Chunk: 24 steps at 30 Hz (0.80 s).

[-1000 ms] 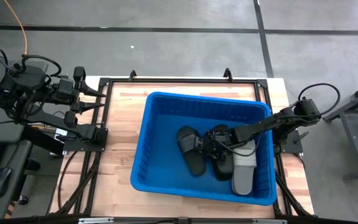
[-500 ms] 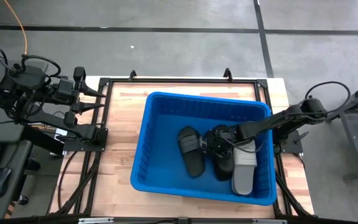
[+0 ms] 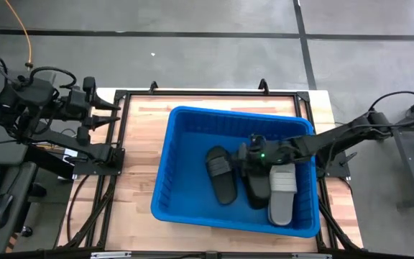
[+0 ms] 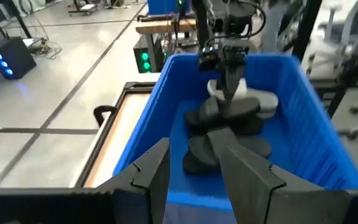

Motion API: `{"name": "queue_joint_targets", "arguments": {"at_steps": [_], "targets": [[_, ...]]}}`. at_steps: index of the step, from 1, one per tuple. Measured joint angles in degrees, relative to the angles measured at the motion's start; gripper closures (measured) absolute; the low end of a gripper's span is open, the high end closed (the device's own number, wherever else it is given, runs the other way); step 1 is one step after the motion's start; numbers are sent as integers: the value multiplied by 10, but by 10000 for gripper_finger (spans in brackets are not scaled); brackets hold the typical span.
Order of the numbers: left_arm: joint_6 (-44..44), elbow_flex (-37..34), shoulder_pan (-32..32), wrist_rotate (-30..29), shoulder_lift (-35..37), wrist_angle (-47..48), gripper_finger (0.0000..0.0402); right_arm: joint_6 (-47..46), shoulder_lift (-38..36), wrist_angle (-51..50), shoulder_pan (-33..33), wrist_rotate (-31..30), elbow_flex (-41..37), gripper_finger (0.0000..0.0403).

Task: Pick and place slides into bin
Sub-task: Return to Home Position

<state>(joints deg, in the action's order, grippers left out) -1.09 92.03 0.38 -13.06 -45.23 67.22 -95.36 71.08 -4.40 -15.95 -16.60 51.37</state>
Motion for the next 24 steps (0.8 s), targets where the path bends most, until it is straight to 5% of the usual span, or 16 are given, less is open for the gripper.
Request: {"name": "queue_joint_targets", "arguments": {"at_steps": [5, 11, 21, 24], "targets": [[-16, -7, 0, 55, -1, -83, 272, 243, -12, 210, -25, -74, 0, 185], [-47, -134, 1, 235, -1, -362, 272, 444, 19, 443, -13, -28, -7, 186], [11, -378, 0, 227, 105, -563, 272, 584, 34, 909, -1, 106, -189, 185], [13, -438, 0, 229, 153, -617, 272, 590, 13, 933, -2, 131, -234, 185]]}}
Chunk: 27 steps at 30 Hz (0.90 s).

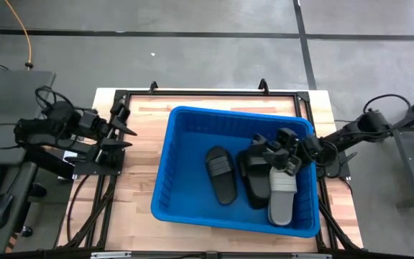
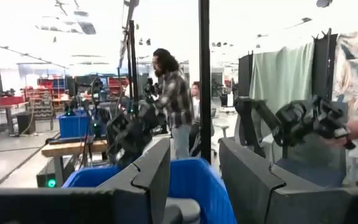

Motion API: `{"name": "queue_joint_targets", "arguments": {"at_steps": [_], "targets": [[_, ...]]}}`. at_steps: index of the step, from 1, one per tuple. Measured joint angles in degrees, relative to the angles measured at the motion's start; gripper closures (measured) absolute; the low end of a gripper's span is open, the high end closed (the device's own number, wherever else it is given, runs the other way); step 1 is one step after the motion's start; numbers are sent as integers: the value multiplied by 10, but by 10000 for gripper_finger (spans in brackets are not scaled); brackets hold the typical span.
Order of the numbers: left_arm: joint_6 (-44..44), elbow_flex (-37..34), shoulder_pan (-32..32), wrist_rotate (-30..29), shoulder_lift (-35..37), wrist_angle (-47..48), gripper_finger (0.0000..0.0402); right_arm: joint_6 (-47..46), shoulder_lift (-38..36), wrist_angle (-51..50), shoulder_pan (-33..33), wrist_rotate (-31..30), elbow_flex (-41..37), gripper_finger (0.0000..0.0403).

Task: Pick and place slides into bin
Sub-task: Return to Home Position

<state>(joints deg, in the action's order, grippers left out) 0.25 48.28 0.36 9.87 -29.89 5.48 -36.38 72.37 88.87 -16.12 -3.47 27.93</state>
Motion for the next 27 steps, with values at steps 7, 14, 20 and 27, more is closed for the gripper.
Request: {"name": "queue_joint_targets", "arguments": {"at_steps": [7, 14, 20, 27], "targets": [[12, -116, 0, -7, 99, -70, 273, 29, -97, -35, 0, 66, -29, 187], [16, -180, 0, -66, 165, -66, 273, 51, -226, -182, 0, 100, -29, 187], [12, -182, 0, -114, 175, -65, 273, 68, -338, -313, 0, 56, -29, 185], [29, -193, 0, -132, 175, -42, 273, 85, -483, -418, 0, 19, -67, 185]]}}
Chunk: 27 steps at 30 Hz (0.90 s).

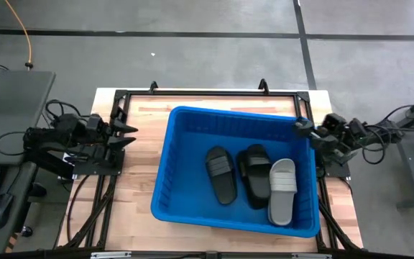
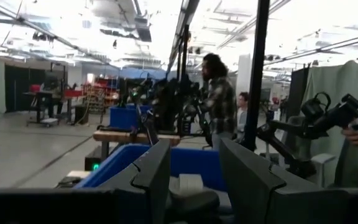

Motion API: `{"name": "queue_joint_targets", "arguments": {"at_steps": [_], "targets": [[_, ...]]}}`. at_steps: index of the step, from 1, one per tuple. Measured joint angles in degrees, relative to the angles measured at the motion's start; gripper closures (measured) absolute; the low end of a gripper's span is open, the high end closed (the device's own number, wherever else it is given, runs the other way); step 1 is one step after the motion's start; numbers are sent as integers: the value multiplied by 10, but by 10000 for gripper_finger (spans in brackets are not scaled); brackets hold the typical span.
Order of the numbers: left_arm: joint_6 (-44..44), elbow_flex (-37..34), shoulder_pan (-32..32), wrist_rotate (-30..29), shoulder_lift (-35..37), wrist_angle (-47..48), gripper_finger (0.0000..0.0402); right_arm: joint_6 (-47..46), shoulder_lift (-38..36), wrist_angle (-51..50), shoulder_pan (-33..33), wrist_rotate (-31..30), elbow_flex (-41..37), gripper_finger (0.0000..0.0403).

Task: Pick and place slides into bin
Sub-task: Return to Home Position

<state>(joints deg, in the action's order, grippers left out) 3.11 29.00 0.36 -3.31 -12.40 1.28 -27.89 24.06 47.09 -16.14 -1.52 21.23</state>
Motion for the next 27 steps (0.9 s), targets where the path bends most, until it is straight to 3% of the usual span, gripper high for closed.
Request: {"name": "queue_joint_targets", "arguments": {"at_steps": [9, 14, 22, 27], "targets": [[14, -70, 0, -17, 13, -56, 273, 21, -108, -21, 0, 62, -5, 185], [28, -121, 0, -19, 44, -87, 273, 11, -162, -117, 0, 114, -6, 185], [47, -174, 0, -32, 116, -106, 273, 35, -235, -235, 0, 116, -6, 187], [48, -190, 0, -39, 120, -112, 273, 76, -233, -297, 0, 114, -7, 185]]}}
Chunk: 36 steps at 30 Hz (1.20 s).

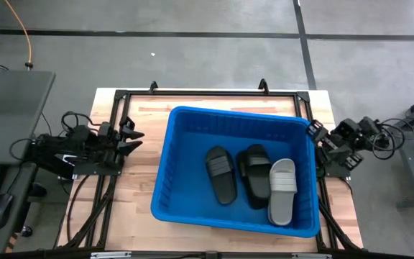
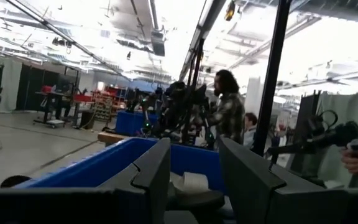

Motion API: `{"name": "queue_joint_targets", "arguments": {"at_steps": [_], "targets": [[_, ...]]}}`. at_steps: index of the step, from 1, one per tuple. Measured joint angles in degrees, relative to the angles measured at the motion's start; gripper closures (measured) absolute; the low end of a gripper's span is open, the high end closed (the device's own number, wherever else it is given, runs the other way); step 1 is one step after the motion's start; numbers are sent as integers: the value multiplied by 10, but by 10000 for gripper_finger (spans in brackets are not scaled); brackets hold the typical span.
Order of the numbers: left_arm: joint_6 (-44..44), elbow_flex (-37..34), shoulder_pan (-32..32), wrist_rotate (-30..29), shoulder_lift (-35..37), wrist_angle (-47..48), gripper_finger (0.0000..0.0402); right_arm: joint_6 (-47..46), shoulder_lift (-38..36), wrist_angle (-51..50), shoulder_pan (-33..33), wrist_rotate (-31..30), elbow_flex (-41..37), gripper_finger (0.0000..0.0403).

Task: Pick and place slides into bin
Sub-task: Return to Home Position

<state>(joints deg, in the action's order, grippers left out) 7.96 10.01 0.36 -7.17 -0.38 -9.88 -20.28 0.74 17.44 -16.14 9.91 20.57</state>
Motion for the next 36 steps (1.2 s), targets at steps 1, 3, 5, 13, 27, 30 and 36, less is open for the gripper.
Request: {"name": "queue_joint_targets", "arguments": {"at_steps": [1, 3, 5, 13, 27, 30, 36], "targets": [[3, -5, 0, 0, 1, -7, 273, 3, 0, 0, 0, 1, 0, 185], [4, -13, 0, -3, 0, -20, 273, 4, -1, 0, 0, 9, 0, 185], [0, -14, 0, -5, 0, -36, 273, -3, -5, 37, 0, 13, -12, 185], [-2, -13, 0, -28, 0, -39, 273, -24, -4, 326, 0, 70, -165, 186], [-20, -13, 0, 0, 0, -17, 273, -54, -5, 340, 0, 234, -200, 186], [-16, -13, 0, -23, 0, -8, 273, -85, -4, 355, 0, 283, -200, 187], [-17, -13, 0, -83, 0, 23, 273, -164, -4, 340, 0, 223, -201, 187]]}}
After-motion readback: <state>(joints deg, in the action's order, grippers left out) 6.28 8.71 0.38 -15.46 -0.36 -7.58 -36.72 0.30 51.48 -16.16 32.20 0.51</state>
